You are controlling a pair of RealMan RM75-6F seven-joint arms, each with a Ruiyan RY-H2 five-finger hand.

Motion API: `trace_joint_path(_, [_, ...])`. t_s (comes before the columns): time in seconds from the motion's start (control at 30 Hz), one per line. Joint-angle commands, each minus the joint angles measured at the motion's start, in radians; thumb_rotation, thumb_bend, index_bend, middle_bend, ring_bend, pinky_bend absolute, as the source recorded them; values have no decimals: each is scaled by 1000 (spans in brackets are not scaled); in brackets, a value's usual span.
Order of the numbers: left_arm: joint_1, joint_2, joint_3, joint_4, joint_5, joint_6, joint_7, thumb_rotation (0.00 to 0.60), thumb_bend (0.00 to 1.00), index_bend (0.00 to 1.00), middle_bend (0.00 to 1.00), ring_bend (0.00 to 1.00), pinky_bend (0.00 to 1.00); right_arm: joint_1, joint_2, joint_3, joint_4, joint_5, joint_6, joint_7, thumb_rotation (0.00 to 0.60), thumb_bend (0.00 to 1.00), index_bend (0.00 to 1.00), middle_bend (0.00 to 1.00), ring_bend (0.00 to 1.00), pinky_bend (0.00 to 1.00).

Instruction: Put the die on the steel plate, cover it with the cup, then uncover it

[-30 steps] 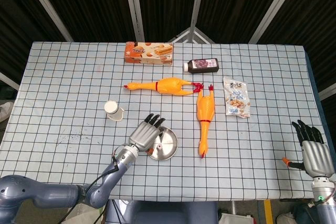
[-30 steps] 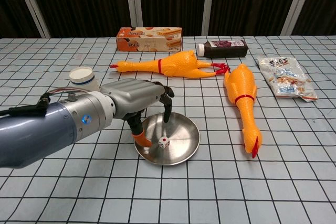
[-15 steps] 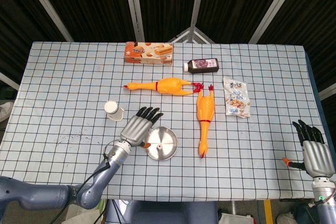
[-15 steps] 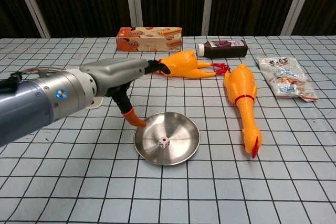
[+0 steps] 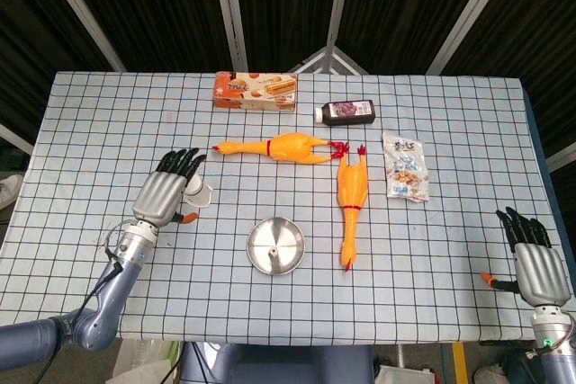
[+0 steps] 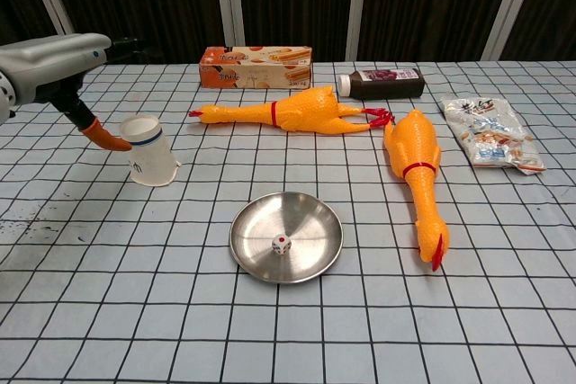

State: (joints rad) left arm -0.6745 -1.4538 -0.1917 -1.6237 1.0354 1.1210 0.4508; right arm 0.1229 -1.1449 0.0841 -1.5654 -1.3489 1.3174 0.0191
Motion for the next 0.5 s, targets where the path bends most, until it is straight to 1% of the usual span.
trace_joint_path(0.03, [-3,1,-6,30,-41,-19,10,600,150,70,0,0,0,2,-1,0,1,4,-5,-3,600,20,53,0,88,0])
trace_joint_path(0.1, [-11,-6,-10,53,-68,-33,23,600,151,78,9,0,0,4,-2,0,2,8,-11,-6,600,21,53,0,88,0])
trace_joint_path(0.23, [-32,-37,-20,94,-104,-56,40,600,151,116,101,0,0,7,-4,1,5,15,-19,-8,600,21,53,0,87,0])
trace_joint_path(0.33, [-42,-66,-27,118,-95,-55,30,600,151,141,129,0,0,7,-4,3,6,21,-23,-7,600,20,53,0,87,0])
trace_joint_path(0.5, [-60,-110,-31,154,-73,-40,39,600,151,182,140,0,0,8,-2,2,6,21,-24,-7,600,21,53,0,88,0])
